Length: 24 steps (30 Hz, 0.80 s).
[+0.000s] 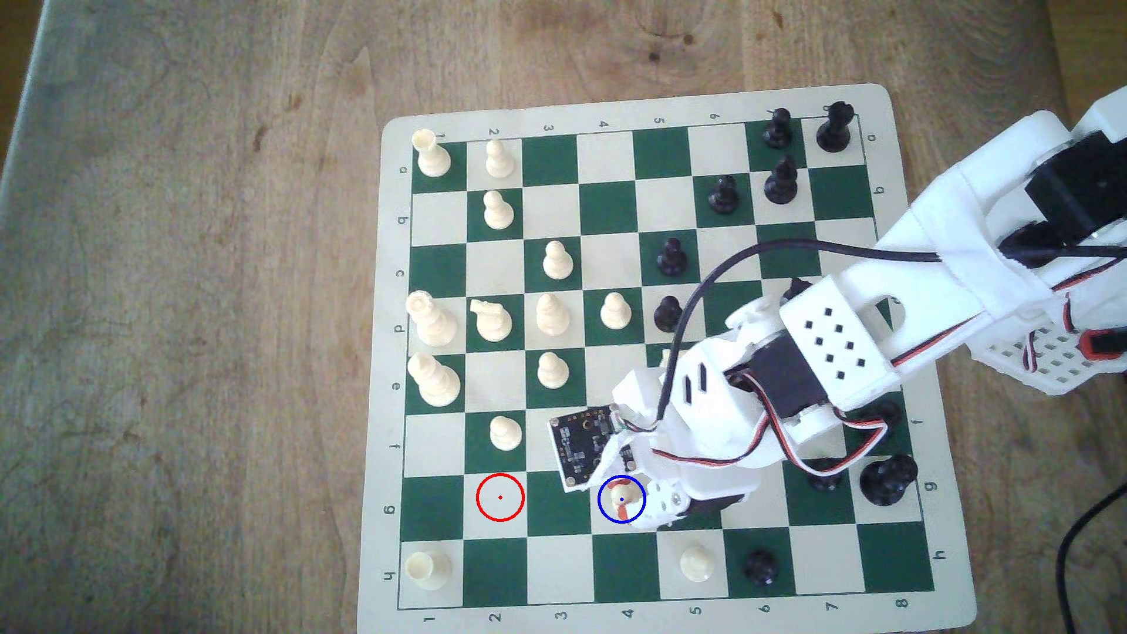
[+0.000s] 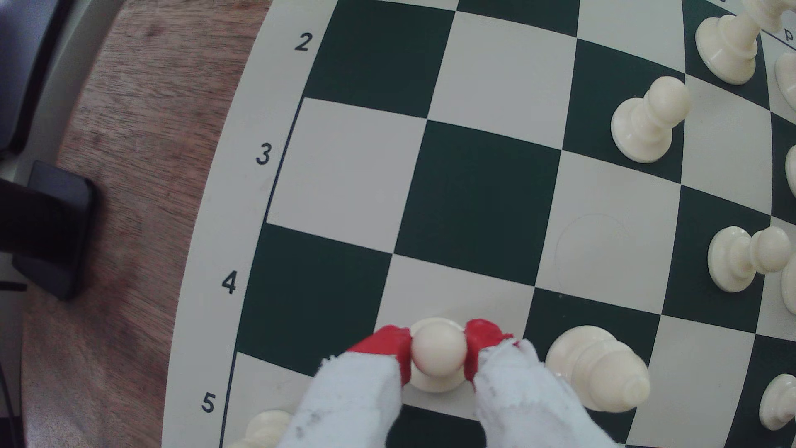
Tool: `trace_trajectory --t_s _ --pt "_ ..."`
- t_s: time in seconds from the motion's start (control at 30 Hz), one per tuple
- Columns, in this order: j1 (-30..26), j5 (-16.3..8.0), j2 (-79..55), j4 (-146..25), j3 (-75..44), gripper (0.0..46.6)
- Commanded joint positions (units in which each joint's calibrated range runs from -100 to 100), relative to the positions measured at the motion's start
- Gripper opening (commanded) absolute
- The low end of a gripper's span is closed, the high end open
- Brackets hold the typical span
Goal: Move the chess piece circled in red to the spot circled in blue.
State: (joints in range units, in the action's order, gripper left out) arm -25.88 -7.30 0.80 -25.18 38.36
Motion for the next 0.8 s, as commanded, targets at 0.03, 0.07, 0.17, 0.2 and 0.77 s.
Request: trace_trajectory --t_s 0.03,0.07,0.17,0.2,0.77 --pt "0.6 0.1 3.5 0.4 -2.9 0.6" --pt "0.3 0.1 4.5 -0.8 -2.8 0.5" --pt "-0.3 0.0 6.2 -2.9 -3.2 0.4" --pt "-0.6 0.0 7.2 -3.8 -3.2 0.4" --pt "0.5 0.0 4.8 0.9 -3.6 0.5"
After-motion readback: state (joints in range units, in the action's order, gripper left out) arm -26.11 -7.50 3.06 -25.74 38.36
